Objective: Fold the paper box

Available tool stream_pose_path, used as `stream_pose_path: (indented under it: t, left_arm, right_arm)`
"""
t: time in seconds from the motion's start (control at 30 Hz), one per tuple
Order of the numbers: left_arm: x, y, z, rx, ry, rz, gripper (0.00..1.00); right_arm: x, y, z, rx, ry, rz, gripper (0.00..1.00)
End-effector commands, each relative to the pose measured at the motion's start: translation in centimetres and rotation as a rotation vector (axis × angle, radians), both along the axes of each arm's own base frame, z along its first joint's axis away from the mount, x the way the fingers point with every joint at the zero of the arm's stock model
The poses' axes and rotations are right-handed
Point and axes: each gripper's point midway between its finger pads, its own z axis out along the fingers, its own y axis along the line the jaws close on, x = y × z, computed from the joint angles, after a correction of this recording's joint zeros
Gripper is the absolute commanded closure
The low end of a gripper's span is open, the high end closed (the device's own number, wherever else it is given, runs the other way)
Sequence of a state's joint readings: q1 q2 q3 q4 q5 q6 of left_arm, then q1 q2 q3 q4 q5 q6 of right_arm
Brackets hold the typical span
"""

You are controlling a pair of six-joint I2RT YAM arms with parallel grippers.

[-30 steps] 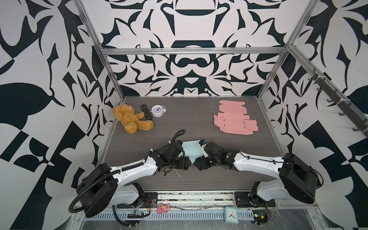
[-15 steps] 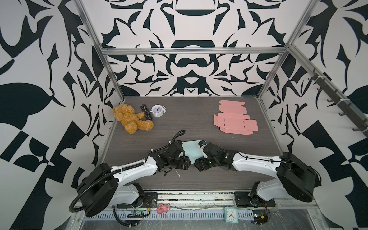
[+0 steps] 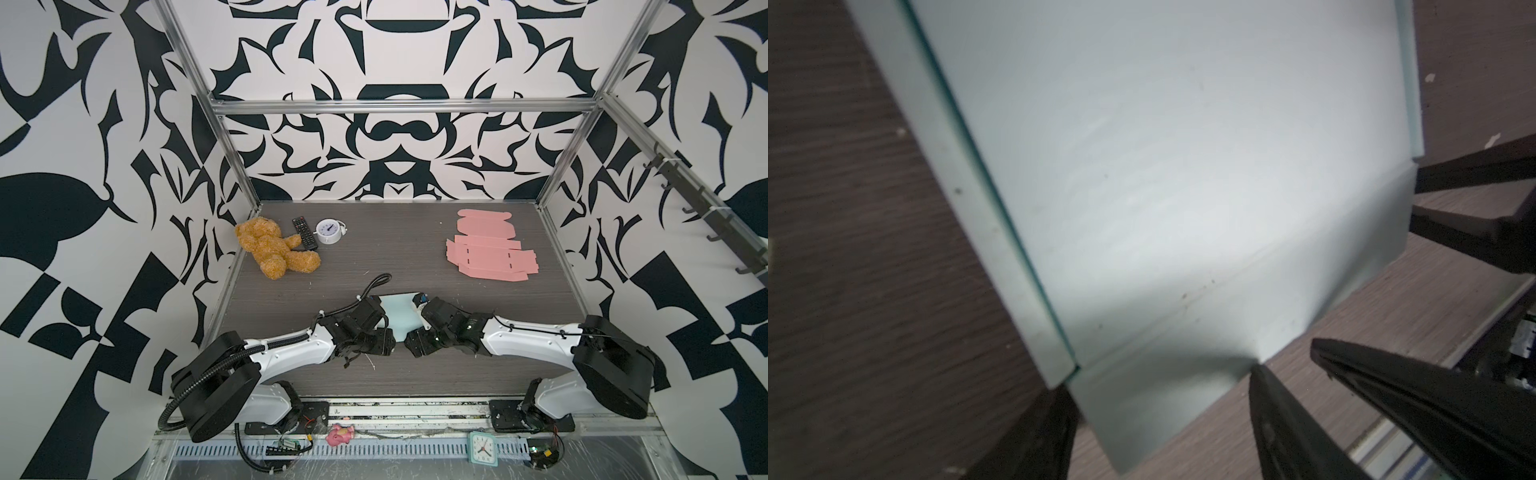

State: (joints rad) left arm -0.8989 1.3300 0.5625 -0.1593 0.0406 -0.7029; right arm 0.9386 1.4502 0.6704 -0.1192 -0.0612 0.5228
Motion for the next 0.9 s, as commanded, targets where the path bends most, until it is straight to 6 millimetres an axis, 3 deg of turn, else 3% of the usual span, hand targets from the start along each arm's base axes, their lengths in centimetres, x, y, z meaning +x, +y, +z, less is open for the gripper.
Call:
stream_pose_path:
  t: [0.0, 0.53, 0.87]
  left_arm:
    - [0.3, -0.1, 0.3, 0.005, -0.014, 0.003, 0.33]
    - [0.7, 0.0, -0.3, 0.034, -0.019, 0.012, 0.39]
    - [0.9, 0.2, -0.4, 0.044, -0.031, 0.018, 0.4]
  right_arm:
    - [0.6, 0.6, 1.2, 0.006, -0.033, 0.002, 0.16]
    - [-0.4, -0.7, 2.4, 0.001, -0.055, -0.005, 0.14]
    - [0.2, -0.9, 3.2, -0.023, -0.086, -0.006, 0.12]
